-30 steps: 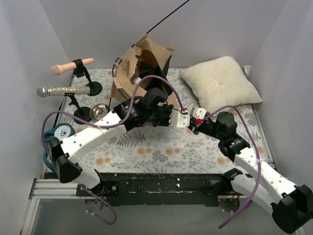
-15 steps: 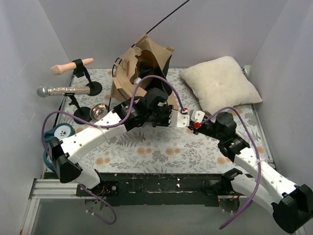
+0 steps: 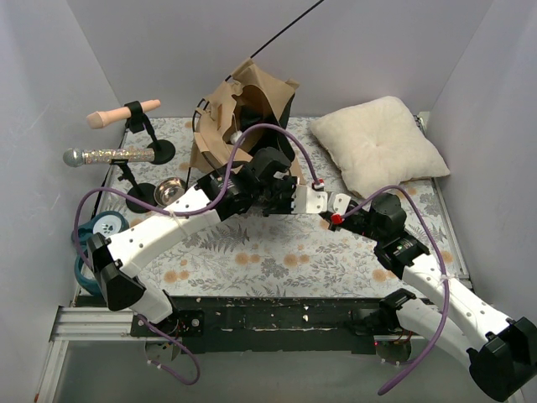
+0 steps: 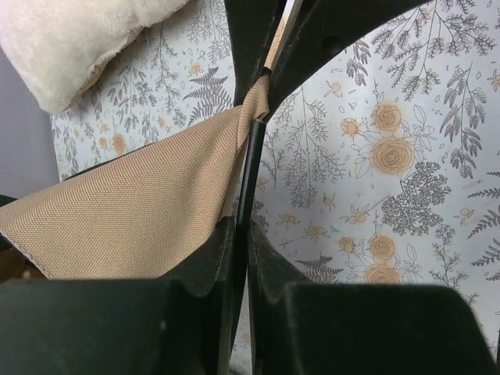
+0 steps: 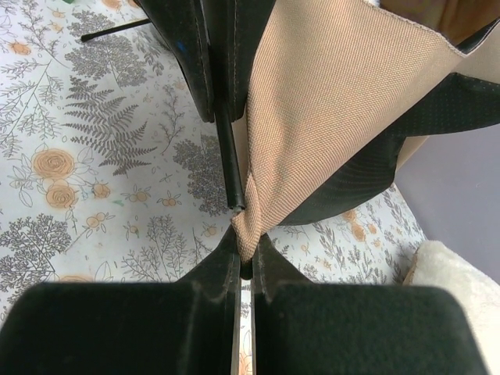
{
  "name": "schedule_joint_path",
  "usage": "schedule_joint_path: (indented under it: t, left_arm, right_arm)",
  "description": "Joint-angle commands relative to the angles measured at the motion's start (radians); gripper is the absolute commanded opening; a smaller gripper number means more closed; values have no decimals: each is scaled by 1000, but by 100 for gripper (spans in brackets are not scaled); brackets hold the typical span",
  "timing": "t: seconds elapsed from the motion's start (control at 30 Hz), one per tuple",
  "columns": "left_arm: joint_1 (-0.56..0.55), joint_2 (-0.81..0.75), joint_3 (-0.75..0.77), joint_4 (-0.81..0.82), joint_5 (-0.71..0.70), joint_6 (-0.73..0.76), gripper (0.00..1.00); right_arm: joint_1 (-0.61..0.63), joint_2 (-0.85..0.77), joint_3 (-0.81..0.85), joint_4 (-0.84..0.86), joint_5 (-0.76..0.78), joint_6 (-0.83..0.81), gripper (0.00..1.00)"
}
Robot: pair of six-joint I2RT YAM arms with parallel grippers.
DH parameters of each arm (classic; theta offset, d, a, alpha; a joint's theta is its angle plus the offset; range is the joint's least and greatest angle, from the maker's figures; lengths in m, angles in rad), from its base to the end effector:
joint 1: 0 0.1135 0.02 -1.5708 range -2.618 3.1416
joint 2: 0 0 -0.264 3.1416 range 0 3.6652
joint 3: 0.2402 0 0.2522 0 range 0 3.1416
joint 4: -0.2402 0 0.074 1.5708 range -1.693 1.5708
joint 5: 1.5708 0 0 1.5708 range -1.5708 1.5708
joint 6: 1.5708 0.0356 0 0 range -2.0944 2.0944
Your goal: Set up the pet tent
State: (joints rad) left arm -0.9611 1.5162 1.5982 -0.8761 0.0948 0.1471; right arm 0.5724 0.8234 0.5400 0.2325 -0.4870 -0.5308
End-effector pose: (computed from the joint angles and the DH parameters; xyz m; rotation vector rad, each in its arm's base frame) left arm 0.1813 -0.2655 0.3789 1.3122 2.0315 -0.4970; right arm 0.1573 0.1212 0.2909 -1.1521 1.1566 0.4260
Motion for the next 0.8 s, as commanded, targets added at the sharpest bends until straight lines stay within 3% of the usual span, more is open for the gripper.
schedule_joint_path:
  t: [0.0, 0.77]
  left_arm:
    - [88, 19, 52, -29, -274, -49, 0]
    - [88, 104, 195, -70, -274, -75, 0]
  right_arm:
    - [23, -47, -6, -13, -96, -15, 1]
    - [63, -36, -18, -10, -74, -67, 1]
